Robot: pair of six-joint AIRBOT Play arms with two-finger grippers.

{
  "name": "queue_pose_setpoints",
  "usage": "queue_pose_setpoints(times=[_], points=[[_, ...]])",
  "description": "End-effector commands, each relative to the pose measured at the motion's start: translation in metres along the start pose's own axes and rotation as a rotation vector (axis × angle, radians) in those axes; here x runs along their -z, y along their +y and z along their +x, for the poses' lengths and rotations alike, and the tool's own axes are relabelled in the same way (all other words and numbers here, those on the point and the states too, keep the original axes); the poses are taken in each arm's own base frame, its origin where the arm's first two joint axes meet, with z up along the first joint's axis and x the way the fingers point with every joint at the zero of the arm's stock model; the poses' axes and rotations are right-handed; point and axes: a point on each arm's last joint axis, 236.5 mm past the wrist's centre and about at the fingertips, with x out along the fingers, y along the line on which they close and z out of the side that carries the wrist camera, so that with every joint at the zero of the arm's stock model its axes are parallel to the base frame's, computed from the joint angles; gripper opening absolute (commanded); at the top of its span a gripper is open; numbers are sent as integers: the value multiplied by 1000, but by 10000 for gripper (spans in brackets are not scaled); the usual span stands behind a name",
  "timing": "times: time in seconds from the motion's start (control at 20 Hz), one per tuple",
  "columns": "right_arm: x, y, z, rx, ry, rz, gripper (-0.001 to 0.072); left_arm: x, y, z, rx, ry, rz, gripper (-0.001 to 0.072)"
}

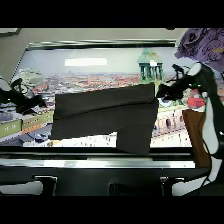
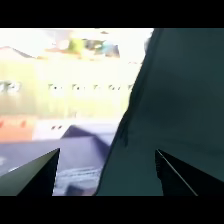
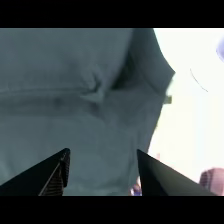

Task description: Fold the clothes and pants, and hang the long-sleeved shirts on hangers.

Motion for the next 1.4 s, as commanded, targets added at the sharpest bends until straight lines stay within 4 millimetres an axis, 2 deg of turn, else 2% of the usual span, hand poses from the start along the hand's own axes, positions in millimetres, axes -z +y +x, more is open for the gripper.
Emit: queue_pose_setpoints(times=[0.0, 0.1, 0.2, 0.25, 0.4, 0.5, 0.75, 1.05, 1.1, 1.15, 1.2, 1.3, 1.35], points=[[58, -8, -16, -210, 70, 104, 499, 27, 34, -24, -14, -52, -67, 707], [110, -4, 2, -351, 152, 198, 499, 52, 34, -24, 71, -72, -154, 707], [158, -3, 24, -391, 250, 255, 499, 71, 30, -19, 143, -84, -228, 707], [176, 0, 34, -413, 287, 264, 498, 79, 27, -17, 175, -81, -259, 708], [207, 3, 53, -445, 338, 292, 495, 96, 13, -11, 255, -52, -287, 708], [217, 0, 60, -428, 350, 297, 487, 98, 8, -11, 273, -46, -284, 708], [221, -6, 75, -411, 317, 330, 483, 97, 6, -12, 282, -47, -290, 707], [215, 7, 89, -480, 240, 408, 472, 97, 6, -11, 281, -47, -290, 707], [221, 10, 92, -474, 257, 395, 411, 97, 6, -11, 282, -45, -293, 707], [228, 15, 96, -461, 282, 365, 401, 98, 6, -11, 282, -39, -310, 707], [233, 22, 100, -446, 300, 330, 354, 98, 6, -11, 282, -37, -328, 707], [236, 29, 105, -430, 309, 301, 93, 99, 7, -11, 281, -36, -319, 707], [235, 29, 105, -432, 304, 304, 34, 100, 10, -11, 270, -35, -294, 707]])
